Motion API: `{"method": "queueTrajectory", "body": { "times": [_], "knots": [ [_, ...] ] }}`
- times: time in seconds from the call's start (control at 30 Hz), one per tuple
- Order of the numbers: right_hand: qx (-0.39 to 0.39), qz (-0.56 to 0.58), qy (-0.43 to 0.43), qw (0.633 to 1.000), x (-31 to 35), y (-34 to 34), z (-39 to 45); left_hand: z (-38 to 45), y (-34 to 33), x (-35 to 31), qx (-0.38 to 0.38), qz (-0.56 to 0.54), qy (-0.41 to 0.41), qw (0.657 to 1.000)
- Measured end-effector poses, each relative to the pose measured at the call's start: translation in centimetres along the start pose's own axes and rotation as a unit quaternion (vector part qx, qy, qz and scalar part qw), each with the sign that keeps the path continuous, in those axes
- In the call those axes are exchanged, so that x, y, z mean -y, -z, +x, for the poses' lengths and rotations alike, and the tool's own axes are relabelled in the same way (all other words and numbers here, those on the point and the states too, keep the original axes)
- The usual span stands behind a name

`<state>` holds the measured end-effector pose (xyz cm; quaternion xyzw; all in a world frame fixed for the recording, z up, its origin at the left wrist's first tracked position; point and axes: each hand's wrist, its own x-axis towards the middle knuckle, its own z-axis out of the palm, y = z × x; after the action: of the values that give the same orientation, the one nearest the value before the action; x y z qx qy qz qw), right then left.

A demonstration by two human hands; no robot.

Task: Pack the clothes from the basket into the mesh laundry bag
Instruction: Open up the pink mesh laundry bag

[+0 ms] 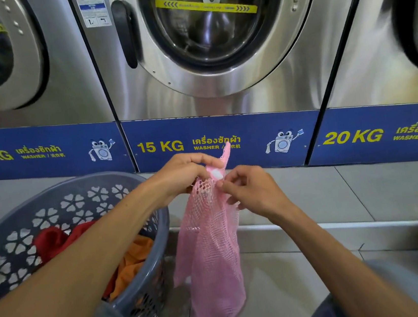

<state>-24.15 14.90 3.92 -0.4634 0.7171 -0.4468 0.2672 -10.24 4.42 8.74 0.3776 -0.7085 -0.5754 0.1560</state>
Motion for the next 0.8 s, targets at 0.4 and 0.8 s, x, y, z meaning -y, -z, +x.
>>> {"method": "queueTrajectory", "body": {
  "times": [0.4, 0.8],
  "knots": [
    [0.224, -0.274, -0.122, 0.927, -3.0, 1.4, -0.3, 0.8, 2.5, -0.6, -0.278, 0.012, -0.057, 0.959],
    [0.048, 0.038, -0.042, 0.997, -1.2, 1.9, -0.8, 0.9, -2.0, 1.6, 0.032, 0.374, -0.074, 0.924]
  ]
}}
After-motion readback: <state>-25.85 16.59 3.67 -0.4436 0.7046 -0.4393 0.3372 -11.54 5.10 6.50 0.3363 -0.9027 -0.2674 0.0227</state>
